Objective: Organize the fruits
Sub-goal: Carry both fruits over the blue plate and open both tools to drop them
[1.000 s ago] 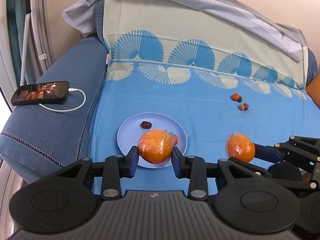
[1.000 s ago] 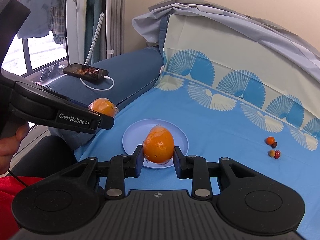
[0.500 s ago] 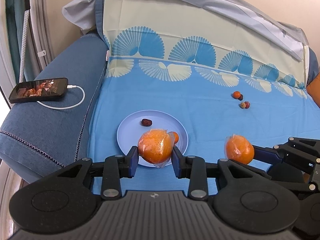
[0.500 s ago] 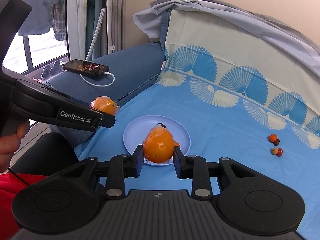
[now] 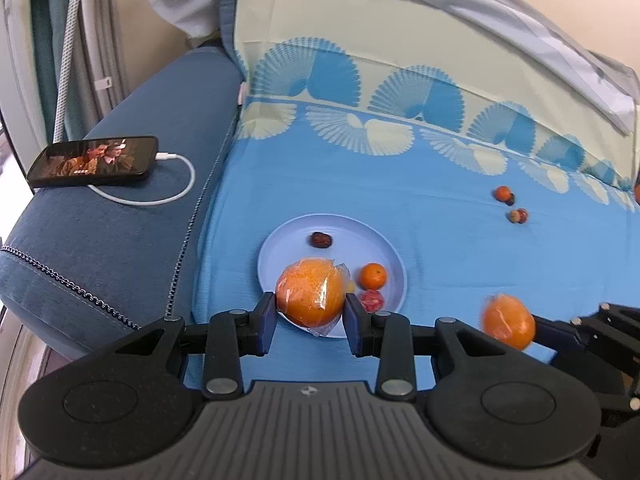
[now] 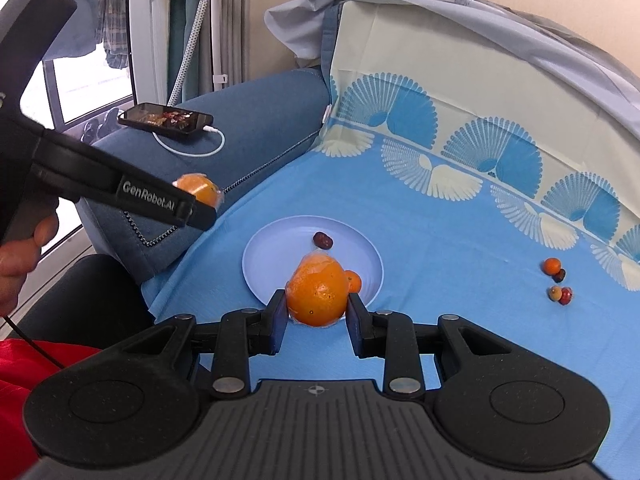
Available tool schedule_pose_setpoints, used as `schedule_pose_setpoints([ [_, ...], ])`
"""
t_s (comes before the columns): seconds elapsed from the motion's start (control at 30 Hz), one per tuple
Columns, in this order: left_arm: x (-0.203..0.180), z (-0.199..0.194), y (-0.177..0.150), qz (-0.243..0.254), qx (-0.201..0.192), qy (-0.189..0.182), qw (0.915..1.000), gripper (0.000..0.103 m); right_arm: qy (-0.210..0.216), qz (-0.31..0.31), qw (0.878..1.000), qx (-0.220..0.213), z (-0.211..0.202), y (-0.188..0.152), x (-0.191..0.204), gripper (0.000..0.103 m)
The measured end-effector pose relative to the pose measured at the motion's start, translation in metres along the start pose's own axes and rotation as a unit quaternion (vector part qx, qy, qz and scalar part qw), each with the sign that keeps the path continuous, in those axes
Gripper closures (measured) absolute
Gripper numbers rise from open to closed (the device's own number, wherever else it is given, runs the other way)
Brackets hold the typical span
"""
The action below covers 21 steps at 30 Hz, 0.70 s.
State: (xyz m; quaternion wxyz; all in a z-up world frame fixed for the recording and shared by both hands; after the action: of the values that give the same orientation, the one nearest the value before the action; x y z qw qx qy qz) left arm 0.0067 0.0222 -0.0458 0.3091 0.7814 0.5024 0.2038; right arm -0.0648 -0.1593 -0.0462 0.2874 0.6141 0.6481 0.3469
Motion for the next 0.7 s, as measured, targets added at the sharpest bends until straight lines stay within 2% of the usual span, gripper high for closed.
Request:
schedule_pose_setpoints([
  [0.2,0.013,0.022,0.022,0.007,0.004,0.008,0.9999,0.064,-0.003,0.015,1.0,0.019,0.024,0.001,-0.004,0.07],
  [0.33,0.015,0.042,0.033,0.01,0.01,-0.002,0.9999,0.064,-0.004,0.013,1.0,0.025,0.046,0.006,-0.008,0.07],
  [0.7,0.013,0.127,0.038,0.014,0.07,-0.015,0.9973,0.064,0.006,0.014,0.997,0.08,0.136,0.015,-0.014,0.07],
])
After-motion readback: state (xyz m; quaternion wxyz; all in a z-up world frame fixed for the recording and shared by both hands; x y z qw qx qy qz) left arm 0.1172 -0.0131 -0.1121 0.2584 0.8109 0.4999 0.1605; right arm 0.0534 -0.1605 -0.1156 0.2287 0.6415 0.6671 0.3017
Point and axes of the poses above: each gripper's, at about its wrist camera, not at the fingertips, and z roughly the way its jaws point, x to its left, y to its top, the point moved 4 cm from there along z, roughly the way its jaws point, and after that the axes turned 4 degrees about z, right-handed, at the moved point
